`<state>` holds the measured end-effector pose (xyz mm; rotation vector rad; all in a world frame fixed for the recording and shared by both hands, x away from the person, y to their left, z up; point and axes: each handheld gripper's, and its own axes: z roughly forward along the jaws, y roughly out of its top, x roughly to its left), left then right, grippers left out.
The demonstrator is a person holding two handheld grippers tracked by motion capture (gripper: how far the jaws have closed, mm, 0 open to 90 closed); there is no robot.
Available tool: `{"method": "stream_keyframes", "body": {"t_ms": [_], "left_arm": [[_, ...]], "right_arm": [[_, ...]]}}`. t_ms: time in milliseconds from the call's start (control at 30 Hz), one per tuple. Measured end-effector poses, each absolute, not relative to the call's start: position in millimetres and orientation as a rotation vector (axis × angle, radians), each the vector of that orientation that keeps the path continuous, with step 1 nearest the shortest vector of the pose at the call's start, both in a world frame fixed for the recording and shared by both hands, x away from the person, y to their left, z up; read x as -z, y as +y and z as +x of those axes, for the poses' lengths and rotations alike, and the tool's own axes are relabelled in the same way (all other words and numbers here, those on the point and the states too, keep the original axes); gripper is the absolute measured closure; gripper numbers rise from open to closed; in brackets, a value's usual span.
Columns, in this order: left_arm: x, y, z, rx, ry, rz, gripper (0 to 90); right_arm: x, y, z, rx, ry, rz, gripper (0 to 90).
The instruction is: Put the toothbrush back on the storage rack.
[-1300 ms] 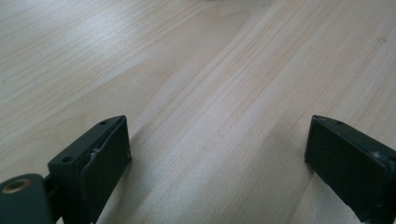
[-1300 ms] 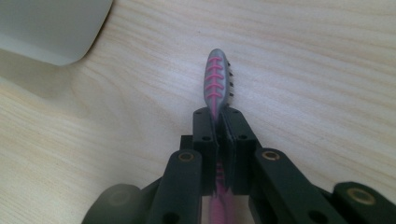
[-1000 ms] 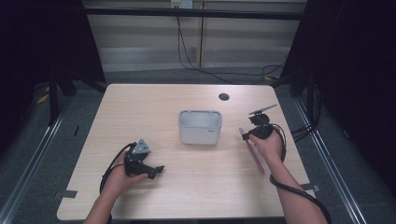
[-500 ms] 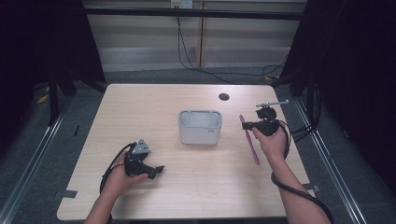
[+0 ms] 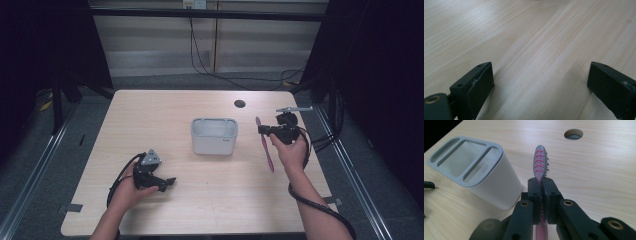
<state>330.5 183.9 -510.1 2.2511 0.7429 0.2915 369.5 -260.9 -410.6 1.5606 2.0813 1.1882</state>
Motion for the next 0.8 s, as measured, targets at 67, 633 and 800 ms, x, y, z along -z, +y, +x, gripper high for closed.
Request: {"method": "stream_keyframes", "body": {"t_ms": [67, 633, 800], "left_arm": [[510, 184, 330, -0.291, 0.743, 2.251, 6.6], [510, 184, 330, -0.292, 0.743, 2.251, 6.6], [510, 184, 330, -0.292, 0.743, 2.251, 6.6]], "right_arm": [[409, -261, 369, -1.195, 2.078, 1.551, 85.8], [396, -255, 367, -1.260, 2.030, 1.447, 85.8], [391, -252, 367, -1.283, 2.018, 1.429, 85.8]]}}
